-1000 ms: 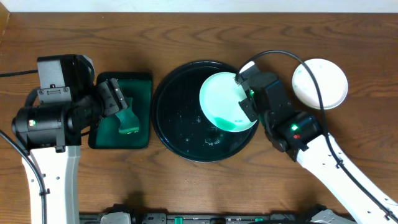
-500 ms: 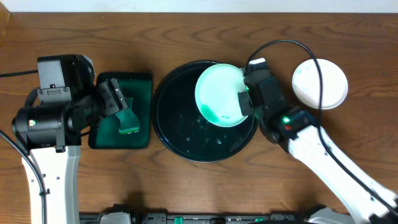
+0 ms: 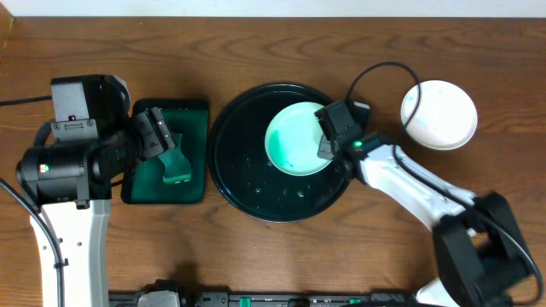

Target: Clean dirty plates on tray and stack at the side

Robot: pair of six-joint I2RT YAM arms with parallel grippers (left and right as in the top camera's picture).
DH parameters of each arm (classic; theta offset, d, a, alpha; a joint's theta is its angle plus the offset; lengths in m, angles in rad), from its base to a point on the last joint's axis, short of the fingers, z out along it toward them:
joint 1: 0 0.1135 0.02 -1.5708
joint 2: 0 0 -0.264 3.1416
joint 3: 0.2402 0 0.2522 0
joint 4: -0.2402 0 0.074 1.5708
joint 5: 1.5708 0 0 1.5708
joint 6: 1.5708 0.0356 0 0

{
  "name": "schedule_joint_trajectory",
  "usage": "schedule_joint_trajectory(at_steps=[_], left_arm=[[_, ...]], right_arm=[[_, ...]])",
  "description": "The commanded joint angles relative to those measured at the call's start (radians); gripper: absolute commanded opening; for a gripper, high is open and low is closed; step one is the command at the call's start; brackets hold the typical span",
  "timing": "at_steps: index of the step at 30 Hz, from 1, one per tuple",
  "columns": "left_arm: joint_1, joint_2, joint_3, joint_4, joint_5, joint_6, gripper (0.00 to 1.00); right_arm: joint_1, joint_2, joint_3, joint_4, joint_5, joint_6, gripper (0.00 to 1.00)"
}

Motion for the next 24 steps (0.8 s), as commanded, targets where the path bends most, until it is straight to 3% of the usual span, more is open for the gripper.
schedule_joint_trajectory(at_steps=[1, 6, 7, 9, 16, 24], left_arm=[[0.000, 0.000, -0.005, -0.002, -0.006, 0.016, 0.82], [0.000, 0.000, -0.005, -0.002, -0.005, 0.016, 0.79], [0.000, 0.000, -0.005, -0.002, -0.006, 0.017, 0.61], [0.000, 0.008, -0.005, -0.002, -0.018, 0.017, 0.40], [0.001, 0.142, -0.046, -0.001, -0.123, 0.005, 0.38], [0.011, 0.494, -0.089, 0.010, -0.136, -0.021, 0.40]], right_arm=[[-0.008, 0.056, 0.000, 0.008, -0.043, 0.019, 0.01], [-0.008, 0.071, 0.000, 0.013, -0.030, -0.018, 0.01], [-0.008, 0.071, 0.000, 0.020, -0.026, -0.037, 0.01], [-0.008, 0.071, 0.000, 0.029, -0.023, -0.074, 0.01], [-0.008, 0.071, 0.000, 0.023, -0.017, -0.132, 0.01], [-0.008, 0.071, 0.000, 0.009, -0.040, -0.155, 0.01]])
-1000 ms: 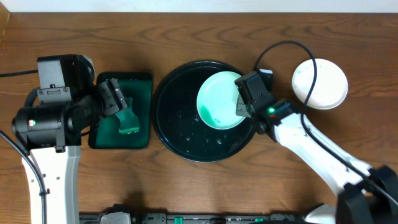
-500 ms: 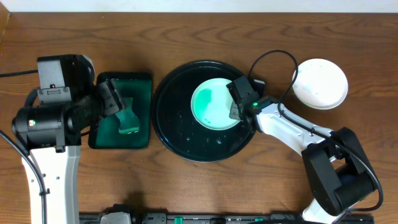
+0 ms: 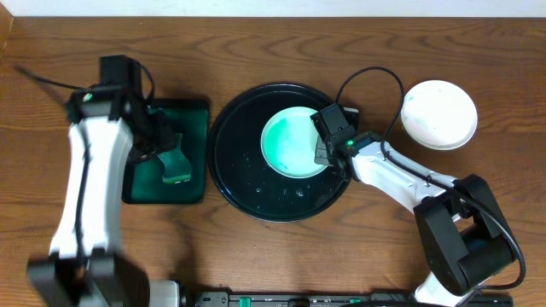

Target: Clean dirty plates on tray and stack at the side

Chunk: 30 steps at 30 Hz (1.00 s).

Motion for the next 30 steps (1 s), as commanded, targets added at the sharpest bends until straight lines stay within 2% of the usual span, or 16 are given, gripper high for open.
schedule_joint_trajectory(at_steps=[1, 7, 12, 15, 17, 19, 22, 25, 27, 29, 30], left_arm=[[0.005, 0.134, -0.012, 0.002, -0.024, -0.012, 0.39], [0.005, 0.321, -0.013, 0.060, -0.021, -0.012, 0.39], [0.005, 0.363, -0.013, 0.125, -0.018, -0.011, 0.47], [0.005, 0.370, -0.013, 0.164, 0.001, 0.013, 0.48], [0.005, 0.372, -0.013, 0.180, 0.012, 0.027, 0.32], [0.005, 0.372, -0.013, 0.188, 0.012, 0.027, 0.07], [0.005, 0.372, -0.013, 0.190, 0.012, 0.027, 0.07], [0.005, 0.372, -0.013, 0.188, 0.012, 0.027, 0.15], [0.005, 0.372, -0.014, 0.190, 0.012, 0.027, 0.33], [0.005, 0.372, -0.020, 0.196, 0.012, 0.030, 0.44], [0.005, 0.372, -0.024, 0.201, 0.012, 0.030, 0.45]], right_arm=[[-0.008, 0.003, 0.000, -0.011, -0.007, -0.046, 0.01], [-0.008, 0.003, 0.000, -0.018, -0.011, -0.067, 0.01], [-0.008, 0.003, 0.000, -0.024, -0.015, -0.076, 0.01], [-0.008, 0.003, 0.000, -0.029, -0.019, -0.084, 0.01], [-0.008, 0.003, 0.000, -0.031, -0.026, -0.090, 0.01], [-0.008, 0.003, 0.000, -0.038, -0.026, -0.090, 0.01], [-0.008, 0.003, 0.000, -0.045, -0.026, -0.090, 0.01], [-0.008, 0.003, 0.000, -0.047, -0.037, -0.090, 0.01], [-0.008, 0.003, 0.000, -0.050, -0.047, -0.090, 0.01], [-0.008, 0.003, 0.000, -0.055, -0.049, -0.090, 0.01], [-0.008, 0.003, 0.000, -0.057, -0.049, -0.090, 0.01]])
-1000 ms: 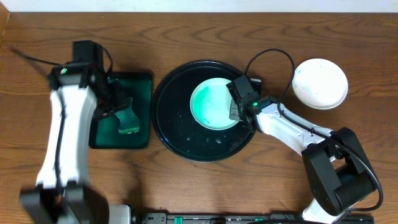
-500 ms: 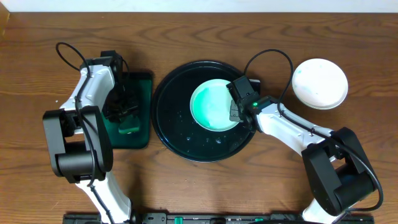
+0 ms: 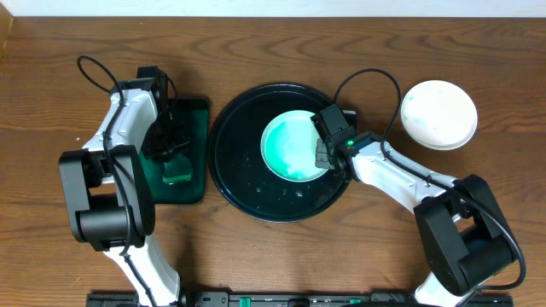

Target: Clean dirty plates on tray and stack at the side

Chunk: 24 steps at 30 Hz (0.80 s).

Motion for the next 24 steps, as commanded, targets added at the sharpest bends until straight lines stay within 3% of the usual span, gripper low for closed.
schedule_joint_trajectory(at_steps=[1, 3, 5, 6, 14, 24], left_arm=[[0.005, 0.008, -0.018, 0.009, 0.001, 0.002, 0.45], [0.005, 0.008, -0.032, 0.022, 0.001, 0.002, 0.34], [0.004, 0.009, -0.045, 0.029, 0.002, 0.002, 0.13], [0.004, 0.009, -0.047, 0.029, 0.002, 0.002, 0.08], [0.000, -0.030, -0.042, 0.026, 0.024, 0.002, 0.07], [-0.088, -0.316, -0.038, 0.023, 0.055, 0.001, 0.07]], right_arm=[[-0.008, 0.003, 0.000, -0.023, -0.023, -0.038, 0.01], [-0.008, 0.003, 0.000, -0.027, -0.023, -0.038, 0.01], [-0.008, 0.003, 0.000, -0.032, -0.023, -0.038, 0.01], [-0.008, 0.002, 0.000, -0.035, -0.023, -0.038, 0.01], [-0.008, 0.002, 0.000, -0.041, -0.026, -0.053, 0.01], [-0.009, 0.002, 0.000, -0.030, -0.026, -0.053, 0.01]])
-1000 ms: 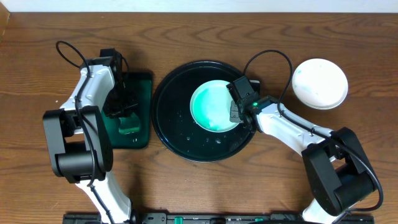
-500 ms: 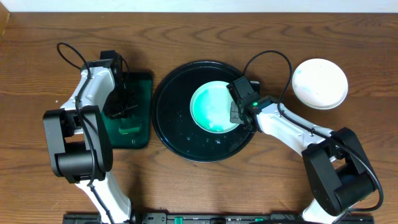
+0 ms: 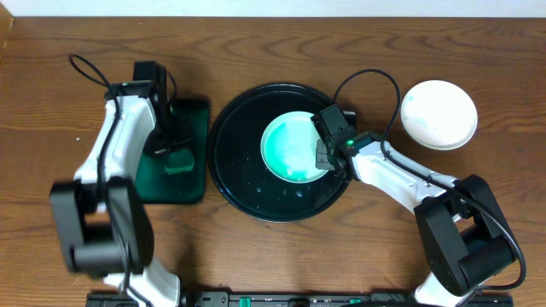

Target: Clean dirty plates on tray and stack at the side

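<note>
A teal plate (image 3: pixel 292 147) lies in the round black tray (image 3: pixel 235 166), wet and glossy. My right gripper (image 3: pixel 323 154) sits on the plate's right rim and looks shut on it. On the left a green sponge (image 3: pixel 180 161) lies in a dark green rectangular tray (image 3: pixel 192 115). My left gripper (image 3: pixel 167 143) is low over the sponge's upper end, covering it. From above I cannot make out how its jaws stand. A white plate (image 3: pixel 438 114) rests on the table at the far right.
Water drops speckle the black tray's floor (image 3: pixel 286 194) below the teal plate. The right arm's cable (image 3: pixel 375 81) loops above the tray's right side. The wooden table's back edge (image 3: pixel 273 17) runs along the top.
The left arm has stretched out and come lower over the green tray, and the sponge shows slightly higher and shorter under the gripper. The right gripper and teal plate are unchanged.
At first the left arm was raised high near the camera, over the sponge tray, and the right gripper was at the teal plate's right rim. Then the plate sat slightly further left, and the left arm was lower. Now the left gripper is down at the sponge.
</note>
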Robot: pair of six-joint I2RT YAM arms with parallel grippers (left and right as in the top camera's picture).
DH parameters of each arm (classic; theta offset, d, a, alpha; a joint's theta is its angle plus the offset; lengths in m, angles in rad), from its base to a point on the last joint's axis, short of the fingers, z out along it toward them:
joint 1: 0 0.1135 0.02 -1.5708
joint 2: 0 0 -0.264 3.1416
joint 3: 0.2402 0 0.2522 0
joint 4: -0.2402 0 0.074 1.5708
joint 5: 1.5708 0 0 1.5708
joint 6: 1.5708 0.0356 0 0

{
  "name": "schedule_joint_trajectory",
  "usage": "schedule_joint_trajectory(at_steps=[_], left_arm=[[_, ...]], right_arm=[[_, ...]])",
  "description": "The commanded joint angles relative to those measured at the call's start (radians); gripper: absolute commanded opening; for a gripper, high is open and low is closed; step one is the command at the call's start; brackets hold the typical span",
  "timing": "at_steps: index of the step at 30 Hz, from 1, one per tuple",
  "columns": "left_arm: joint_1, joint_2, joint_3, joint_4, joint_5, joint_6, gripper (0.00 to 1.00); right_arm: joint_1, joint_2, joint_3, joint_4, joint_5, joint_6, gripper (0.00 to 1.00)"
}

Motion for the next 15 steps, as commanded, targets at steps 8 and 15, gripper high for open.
schedule_joint_trajectory(at_steps=[8, 15], left_arm=[[-0.197, -0.127, 0.005, 0.040, 0.100, -0.010, 0.07], [-0.356, -0.027, 0.005, 0.190, 0.137, -0.071, 0.07]], right_arm=[[-0.009, 0.003, -0.003, 0.005, -0.016, -0.043, 0.01], [-0.009, 0.003, -0.003, 0.004, -0.027, -0.043, 0.01]])
